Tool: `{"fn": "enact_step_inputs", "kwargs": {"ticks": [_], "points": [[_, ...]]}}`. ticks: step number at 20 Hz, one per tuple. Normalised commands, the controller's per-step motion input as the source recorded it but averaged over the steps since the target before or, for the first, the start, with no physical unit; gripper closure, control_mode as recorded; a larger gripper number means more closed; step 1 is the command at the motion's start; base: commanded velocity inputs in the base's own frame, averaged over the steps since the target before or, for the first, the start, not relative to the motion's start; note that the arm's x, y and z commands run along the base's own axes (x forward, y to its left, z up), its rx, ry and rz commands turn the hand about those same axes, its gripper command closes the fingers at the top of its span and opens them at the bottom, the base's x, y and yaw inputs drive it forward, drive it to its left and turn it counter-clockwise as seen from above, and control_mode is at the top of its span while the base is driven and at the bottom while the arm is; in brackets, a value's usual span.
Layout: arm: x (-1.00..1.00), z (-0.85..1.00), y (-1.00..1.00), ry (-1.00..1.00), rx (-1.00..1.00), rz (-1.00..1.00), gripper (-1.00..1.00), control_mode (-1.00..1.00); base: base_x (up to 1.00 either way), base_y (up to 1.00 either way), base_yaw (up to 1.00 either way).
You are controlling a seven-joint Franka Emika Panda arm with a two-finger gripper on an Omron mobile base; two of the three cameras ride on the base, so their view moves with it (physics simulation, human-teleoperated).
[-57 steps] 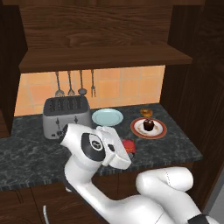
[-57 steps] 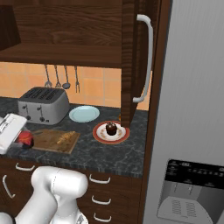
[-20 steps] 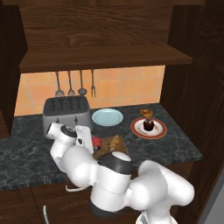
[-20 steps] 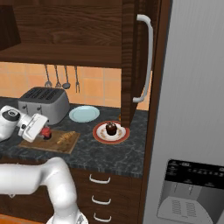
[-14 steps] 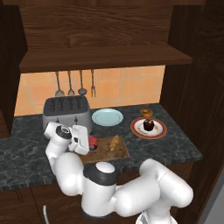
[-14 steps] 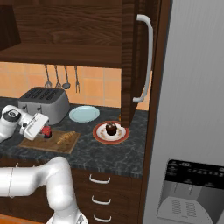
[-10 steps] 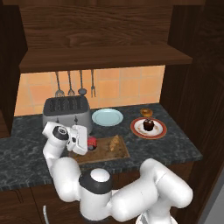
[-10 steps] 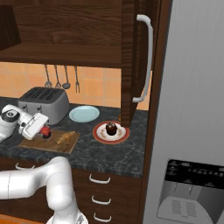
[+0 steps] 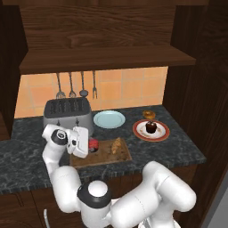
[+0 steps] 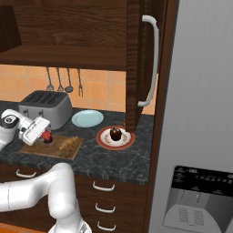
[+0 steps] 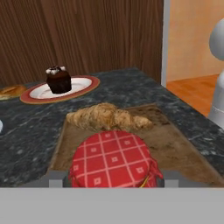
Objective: From the different types of pastries on the counter, select a croissant and place it on the cutting board. Then retrieve a jar of jam from the cabinet and place it alongside the croissant on the cutting board.
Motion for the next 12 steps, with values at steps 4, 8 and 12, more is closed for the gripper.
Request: {"fn": "enact_step_inputs", "kwargs": {"ticks": [4,8,12], "points": [[0.0,0.29,0.0,-0.01,-0.04,0.0,-1.0,-1.0,0.0,0.0,0.0],[0.0,0.06,0.03,0.0,-0.06,0.0,-1.0,-1.0,0.0,0.0,0.0],[0.0,0.12,0.07,-0.03,-0.07,0.01,-1.0,-1.0,0.0,0.0,0.0]]}}
